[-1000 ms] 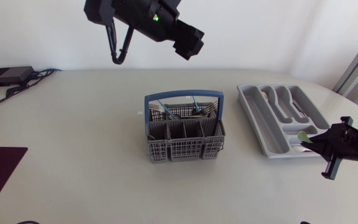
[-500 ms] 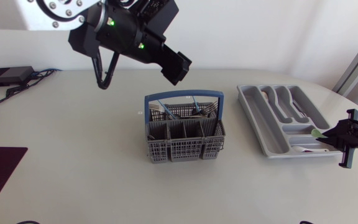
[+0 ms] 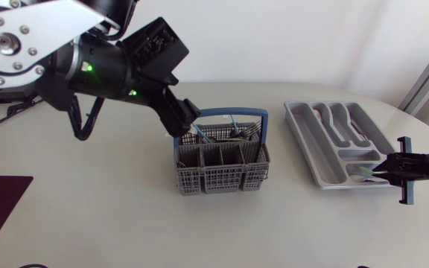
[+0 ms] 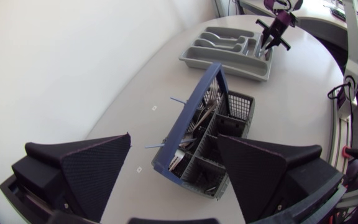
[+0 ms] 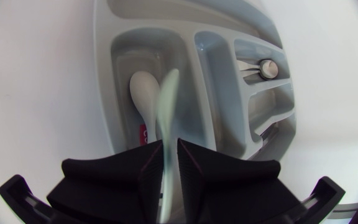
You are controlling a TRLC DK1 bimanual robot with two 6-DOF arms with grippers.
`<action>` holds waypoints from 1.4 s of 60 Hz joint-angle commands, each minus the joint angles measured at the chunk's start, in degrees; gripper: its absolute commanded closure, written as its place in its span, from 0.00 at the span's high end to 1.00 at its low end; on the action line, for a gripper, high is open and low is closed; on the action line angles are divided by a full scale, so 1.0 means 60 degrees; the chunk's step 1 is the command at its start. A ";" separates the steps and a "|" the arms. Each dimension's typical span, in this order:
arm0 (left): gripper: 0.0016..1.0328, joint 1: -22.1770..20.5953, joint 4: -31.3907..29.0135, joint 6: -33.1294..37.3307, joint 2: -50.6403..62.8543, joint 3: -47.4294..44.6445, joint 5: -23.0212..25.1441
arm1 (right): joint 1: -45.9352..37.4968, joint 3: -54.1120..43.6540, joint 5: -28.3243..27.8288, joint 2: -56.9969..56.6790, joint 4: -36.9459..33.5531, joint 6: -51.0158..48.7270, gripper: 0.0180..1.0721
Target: Sort the cutlery from the basket into the organizer compartments.
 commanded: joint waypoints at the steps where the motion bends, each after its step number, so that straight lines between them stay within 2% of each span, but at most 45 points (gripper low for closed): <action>1: 0.93 -0.0185 0.0041 0.0781 -0.0409 -0.0637 -0.0199 | 0.0054 -0.0489 0.0143 0.0210 0.0438 -0.0379 0.42; 6: 0.93 -0.0405 0.0027 0.1469 -0.0673 -0.1208 -0.0536 | 0.0024 -0.0724 0.0187 0.0049 0.0892 -0.0292 0.59; 17: 0.88 -0.0815 -0.0134 0.2509 -0.0936 -0.2087 -0.0932 | -0.0181 -0.0841 -0.0296 -0.0625 0.0834 0.0499 0.75; 26: 0.83 -0.0815 -0.0134 0.3022 -0.0922 -0.2424 -0.1107 | -0.0283 -0.1207 -0.0677 -0.1211 0.0760 0.0880 0.95; 40: 0.73 -0.0654 -0.0134 0.3623 -0.0673 -0.2351 -0.1166 | -0.0576 -0.1544 -0.1732 -0.2017 0.0189 0.1510 0.95; 56: 0.73 -0.0419 -0.0149 0.3593 -0.0849 -0.2571 -0.1166 | -0.0181 -0.1940 -0.2655 -0.4243 -0.1950 0.2785 0.95; 69: 0.73 0.0020 0.0041 0.3418 -0.1068 -0.3127 -0.1063 | 0.2060 -0.2394 -0.2537 -0.6616 -0.2389 0.5670 0.95; 76: 0.73 0.0474 0.0349 0.3359 -0.1112 -0.3494 -0.0653 | 0.4067 -0.2350 -0.1673 -0.7466 -0.2389 0.7589 0.95; 84: 0.73 0.0870 0.0788 0.3227 -0.1273 -0.3962 -0.0243 | 0.6030 -0.1969 -0.0765 -0.7451 -0.2316 0.9494 0.95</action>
